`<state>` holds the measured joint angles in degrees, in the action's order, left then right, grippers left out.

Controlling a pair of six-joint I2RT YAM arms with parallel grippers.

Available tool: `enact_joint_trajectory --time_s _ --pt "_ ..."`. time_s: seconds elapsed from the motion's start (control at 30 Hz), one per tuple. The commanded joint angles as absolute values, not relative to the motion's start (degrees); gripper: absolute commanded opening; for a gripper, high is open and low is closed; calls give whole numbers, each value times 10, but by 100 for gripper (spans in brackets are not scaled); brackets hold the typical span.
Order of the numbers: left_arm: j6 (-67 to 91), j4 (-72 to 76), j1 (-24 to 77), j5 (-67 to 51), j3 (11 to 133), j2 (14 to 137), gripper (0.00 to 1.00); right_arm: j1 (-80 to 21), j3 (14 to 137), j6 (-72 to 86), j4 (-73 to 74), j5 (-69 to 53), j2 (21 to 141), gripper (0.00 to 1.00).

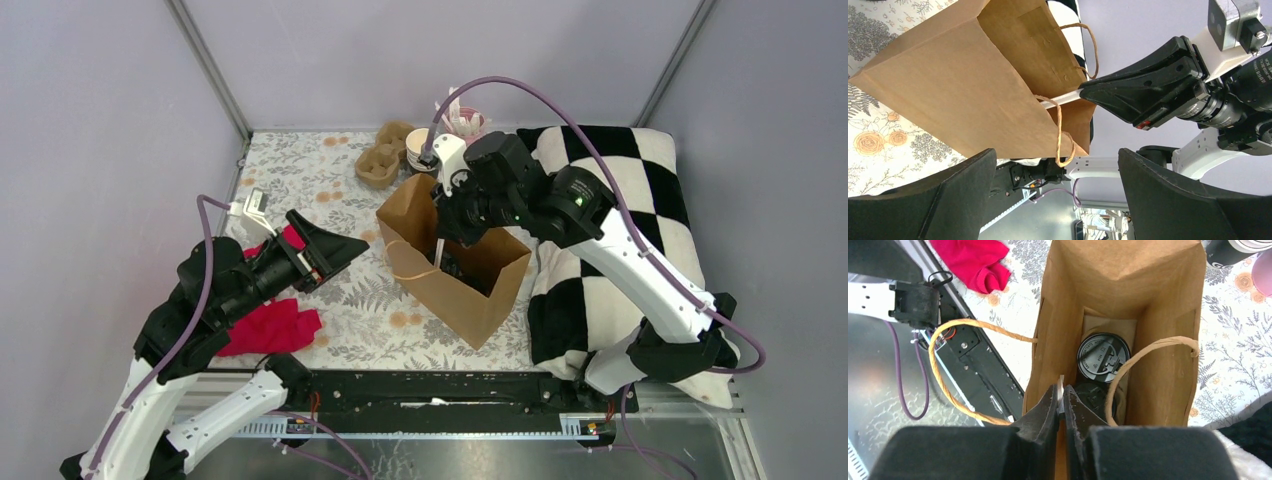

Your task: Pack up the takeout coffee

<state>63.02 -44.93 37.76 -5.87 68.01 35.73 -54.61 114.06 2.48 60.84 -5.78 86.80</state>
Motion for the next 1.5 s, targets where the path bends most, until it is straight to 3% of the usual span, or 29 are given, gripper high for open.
enact_joint_trajectory --time_s 0.0,0.1,0.17,0.43,0.7,0.93,1.47 --pt "633 -429 379 -64 681 357 95 -553 1112 44 555 -13 842 14" --pt "632 -432 379 -66 683 357 95 -552 1104 49 548 -13 846 20" --pt "631 -435 380 -68 687 357 95 -553 1106 53 552 -8 852 29" --pt "619 -462 379 -63 709 361 95 -553 1112 57 537 -5 843 43" --pt "619 -468 379 -65 706 359 95 -538 1183 98 508 223 855 82" --pt "618 -488 378 -65 708 363 95 -404 1278 128 440 144 897 87" --pt "590 -490 379 -63 682 379 95 -168 1203 182 315 38 1076 80"
